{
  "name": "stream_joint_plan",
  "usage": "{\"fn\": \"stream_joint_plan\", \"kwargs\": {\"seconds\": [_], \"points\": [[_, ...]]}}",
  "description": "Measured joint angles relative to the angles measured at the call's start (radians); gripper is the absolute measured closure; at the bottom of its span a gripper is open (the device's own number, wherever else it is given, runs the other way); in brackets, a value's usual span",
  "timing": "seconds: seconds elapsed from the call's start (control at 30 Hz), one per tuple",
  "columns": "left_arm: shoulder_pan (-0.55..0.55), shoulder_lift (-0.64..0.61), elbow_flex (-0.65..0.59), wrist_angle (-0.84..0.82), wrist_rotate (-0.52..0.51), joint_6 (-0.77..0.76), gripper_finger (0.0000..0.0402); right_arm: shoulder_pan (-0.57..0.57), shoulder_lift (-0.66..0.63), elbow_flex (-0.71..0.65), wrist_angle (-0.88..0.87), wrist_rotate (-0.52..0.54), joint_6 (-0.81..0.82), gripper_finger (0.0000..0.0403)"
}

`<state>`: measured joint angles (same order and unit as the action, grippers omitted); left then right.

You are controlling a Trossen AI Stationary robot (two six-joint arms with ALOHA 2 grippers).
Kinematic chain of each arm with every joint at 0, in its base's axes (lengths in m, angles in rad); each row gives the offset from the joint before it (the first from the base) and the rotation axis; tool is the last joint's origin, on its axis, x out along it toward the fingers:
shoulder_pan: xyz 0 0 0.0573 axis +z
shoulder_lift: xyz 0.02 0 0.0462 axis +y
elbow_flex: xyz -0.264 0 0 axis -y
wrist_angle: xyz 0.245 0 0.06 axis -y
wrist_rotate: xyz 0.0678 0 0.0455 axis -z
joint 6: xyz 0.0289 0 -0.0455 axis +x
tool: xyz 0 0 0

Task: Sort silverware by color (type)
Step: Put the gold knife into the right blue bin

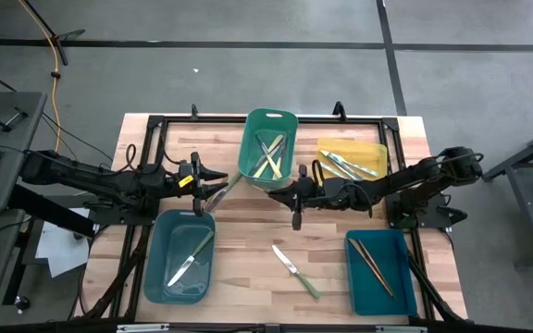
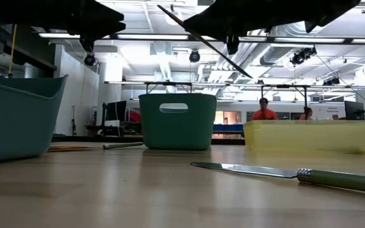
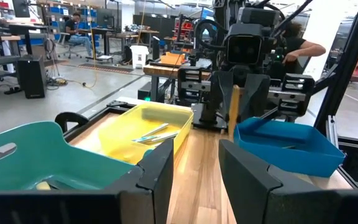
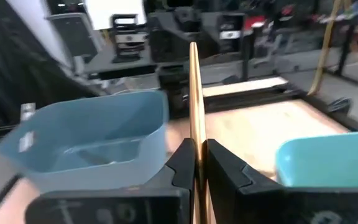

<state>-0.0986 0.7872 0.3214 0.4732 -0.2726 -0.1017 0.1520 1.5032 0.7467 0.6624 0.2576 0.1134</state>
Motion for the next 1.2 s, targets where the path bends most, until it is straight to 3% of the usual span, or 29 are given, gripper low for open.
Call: {"fn": "stream_joint_plan", "kwargs": {"seconds": [0.13,0.4,0.83,1.0,1.2], "points": [[0.0,0.0,0.0,-0.005,0.0,0.0,0.0282,0.025,-0.078,0.002,-0.146,-0.03,0.062,0.0386],[0.0,0.0,0.0,-0.005,0.0,0.0,0.0282,0.136,-0.296,0.034,-0.719,-0.023,0.39,0.0386],[0.0,0.0,0.0,-0.004,0.0,-0.002,0.0282,0.48,-0.365,0.248,-1.595,-0.206,1.342,0.0386],[0.0,0.0,0.0,-0.004,0.0,-0.002,0.0282,0.598,-0.364,0.224,-1.669,-0.301,1.666,0.0386],[0.0,0.0,0.0,-0.004,0.0,-0.002,0.0282,0.652,-0.347,0.22,-1.746,-0.303,1.822,0.0386]]}}
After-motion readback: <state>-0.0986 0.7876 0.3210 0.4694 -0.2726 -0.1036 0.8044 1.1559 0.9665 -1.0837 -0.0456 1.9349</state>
